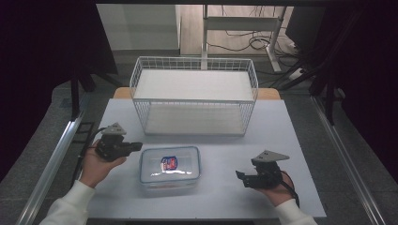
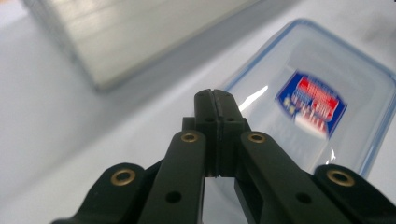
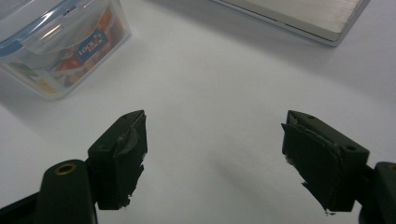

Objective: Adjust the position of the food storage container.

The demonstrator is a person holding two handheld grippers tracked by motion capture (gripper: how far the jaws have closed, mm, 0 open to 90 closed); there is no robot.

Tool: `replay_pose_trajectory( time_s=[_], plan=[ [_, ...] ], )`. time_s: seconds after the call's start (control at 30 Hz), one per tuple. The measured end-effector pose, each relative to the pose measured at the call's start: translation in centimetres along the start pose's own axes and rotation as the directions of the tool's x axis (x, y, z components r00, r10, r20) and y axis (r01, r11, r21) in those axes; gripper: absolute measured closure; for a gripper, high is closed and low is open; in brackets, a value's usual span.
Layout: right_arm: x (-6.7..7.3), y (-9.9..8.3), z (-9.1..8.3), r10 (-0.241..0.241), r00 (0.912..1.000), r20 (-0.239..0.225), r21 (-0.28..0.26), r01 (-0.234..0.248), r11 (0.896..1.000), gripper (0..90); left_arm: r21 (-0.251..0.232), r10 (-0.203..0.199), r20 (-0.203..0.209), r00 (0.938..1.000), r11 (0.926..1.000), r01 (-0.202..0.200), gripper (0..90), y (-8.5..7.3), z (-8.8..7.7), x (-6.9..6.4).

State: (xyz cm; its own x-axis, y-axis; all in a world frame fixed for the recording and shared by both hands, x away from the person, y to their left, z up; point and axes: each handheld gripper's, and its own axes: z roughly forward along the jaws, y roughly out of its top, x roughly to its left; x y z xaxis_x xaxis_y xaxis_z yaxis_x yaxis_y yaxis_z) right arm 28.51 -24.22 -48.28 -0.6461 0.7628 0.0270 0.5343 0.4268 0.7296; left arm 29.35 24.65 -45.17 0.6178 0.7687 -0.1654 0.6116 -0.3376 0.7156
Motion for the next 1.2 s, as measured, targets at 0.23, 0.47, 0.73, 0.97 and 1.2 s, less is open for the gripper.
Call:
replay_pose_trajectory(
  time_s=[0.23,0.47,0.73,0.97,1.2],
  plan=[
    [0.0,0.0,0.1,-0.001,1.0000,0.003,0.002,0.001,1.000,22.0,0.058,-0.039,0.006,0.9992,0.9975,0.039,90.0,-3.3,0.0,-0.3],
    [0.0,0.0,0.0,-0.005,1.0000,0.004,0.002,0.005,1.000,21.9,0.133,-0.022,0.020,0.9996,0.9909,0.019,90.0,-4.6,1.2,-1.2],
    [0.0,0.0,0.0,-0.010,0.9999,0.009,0.002,0.010,1.000,21.7,0.181,0.001,0.003,1.0000,0.9836,-0.002,90.0,-4.8,2.1,-1.6],
    [0.1,0.0,0.0,-0.010,0.9999,0.007,0.004,0.010,1.000,21.8,0.208,-0.006,0.003,1.0000,0.9781,0.005,90.0,-4.6,2.8,-1.9],
    [0.1,0.0,0.1,-0.007,0.9999,0.009,0.005,0.007,1.000,21.8,0.213,-0.012,0.014,0.9998,0.9771,0.009,90.0,-3.9,3.6,-2.3]
  ],
)
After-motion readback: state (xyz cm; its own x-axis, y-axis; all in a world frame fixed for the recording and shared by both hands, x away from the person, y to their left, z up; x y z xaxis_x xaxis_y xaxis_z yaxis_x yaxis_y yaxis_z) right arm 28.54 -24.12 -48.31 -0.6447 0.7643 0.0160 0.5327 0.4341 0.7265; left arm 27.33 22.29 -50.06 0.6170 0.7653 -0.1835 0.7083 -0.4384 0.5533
